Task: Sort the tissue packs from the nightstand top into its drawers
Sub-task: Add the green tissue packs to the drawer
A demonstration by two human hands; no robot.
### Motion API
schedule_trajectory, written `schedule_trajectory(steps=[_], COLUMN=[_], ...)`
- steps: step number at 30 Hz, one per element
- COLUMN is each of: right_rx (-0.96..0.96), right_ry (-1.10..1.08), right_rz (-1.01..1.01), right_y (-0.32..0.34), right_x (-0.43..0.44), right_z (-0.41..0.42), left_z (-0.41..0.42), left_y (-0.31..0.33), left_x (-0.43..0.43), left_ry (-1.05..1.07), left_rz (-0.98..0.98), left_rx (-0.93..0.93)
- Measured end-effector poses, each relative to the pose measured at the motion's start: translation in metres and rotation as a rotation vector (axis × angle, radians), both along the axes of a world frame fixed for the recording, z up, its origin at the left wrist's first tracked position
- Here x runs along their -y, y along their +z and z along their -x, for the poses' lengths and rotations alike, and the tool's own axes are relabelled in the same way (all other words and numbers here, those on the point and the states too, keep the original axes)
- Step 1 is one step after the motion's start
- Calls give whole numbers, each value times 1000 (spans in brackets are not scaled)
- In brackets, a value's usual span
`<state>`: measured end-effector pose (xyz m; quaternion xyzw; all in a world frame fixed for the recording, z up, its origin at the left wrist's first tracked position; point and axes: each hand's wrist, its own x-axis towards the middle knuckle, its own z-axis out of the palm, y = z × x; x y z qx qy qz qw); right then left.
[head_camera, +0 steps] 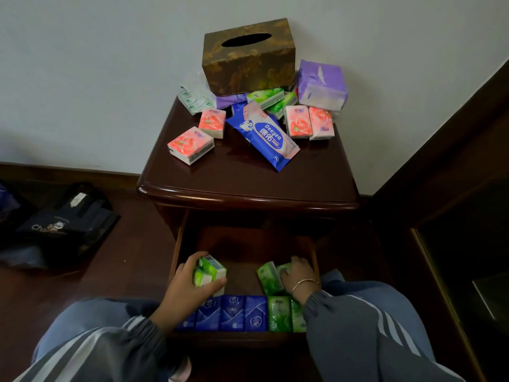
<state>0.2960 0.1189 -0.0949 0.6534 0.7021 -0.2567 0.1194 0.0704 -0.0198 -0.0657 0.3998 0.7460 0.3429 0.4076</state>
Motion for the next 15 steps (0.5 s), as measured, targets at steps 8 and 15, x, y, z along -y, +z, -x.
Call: schedule_trajectory(steps=[8,15], right_rx=[83,41], right_ry=[302,232], right_rz=[33,-39], right_y=[-26,-31], right_x=[-6,-9], right_z=[16,19], left_z=[4,5], left_y=[-4,-8], left_x=[0,-4], left_ry=[18,30], left_rz=[24,46], left_rx=[13,1])
